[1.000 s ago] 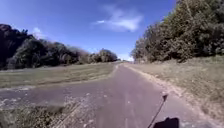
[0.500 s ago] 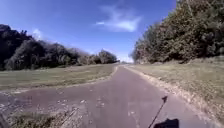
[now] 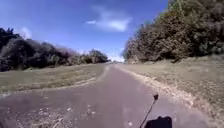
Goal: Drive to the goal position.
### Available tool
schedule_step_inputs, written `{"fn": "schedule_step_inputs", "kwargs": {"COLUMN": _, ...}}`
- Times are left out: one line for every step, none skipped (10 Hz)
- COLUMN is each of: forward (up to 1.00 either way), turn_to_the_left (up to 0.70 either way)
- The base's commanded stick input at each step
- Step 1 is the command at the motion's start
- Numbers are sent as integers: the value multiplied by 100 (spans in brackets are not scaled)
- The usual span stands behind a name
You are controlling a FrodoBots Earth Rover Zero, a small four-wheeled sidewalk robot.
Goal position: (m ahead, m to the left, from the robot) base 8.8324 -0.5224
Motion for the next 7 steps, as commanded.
{"fn": "schedule_step_inputs", "kwargs": {"forward": 50, "turn_to_the_left": 0}}
{"fn": "schedule_step_inputs", "kwargs": {"forward": 50, "turn_to_the_left": 0}}
{"fn": "schedule_step_inputs", "kwargs": {"forward": 50, "turn_to_the_left": 0}}
{"fn": "schedule_step_inputs", "kwargs": {"forward": 50, "turn_to_the_left": 0}}
{"fn": "schedule_step_inputs", "kwargs": {"forward": 50, "turn_to_the_left": 0}}
{"fn": "schedule_step_inputs", "kwargs": {"forward": 50, "turn_to_the_left": 0}}
{"fn": "schedule_step_inputs", "kwargs": {"forward": 50, "turn_to_the_left": 0}}
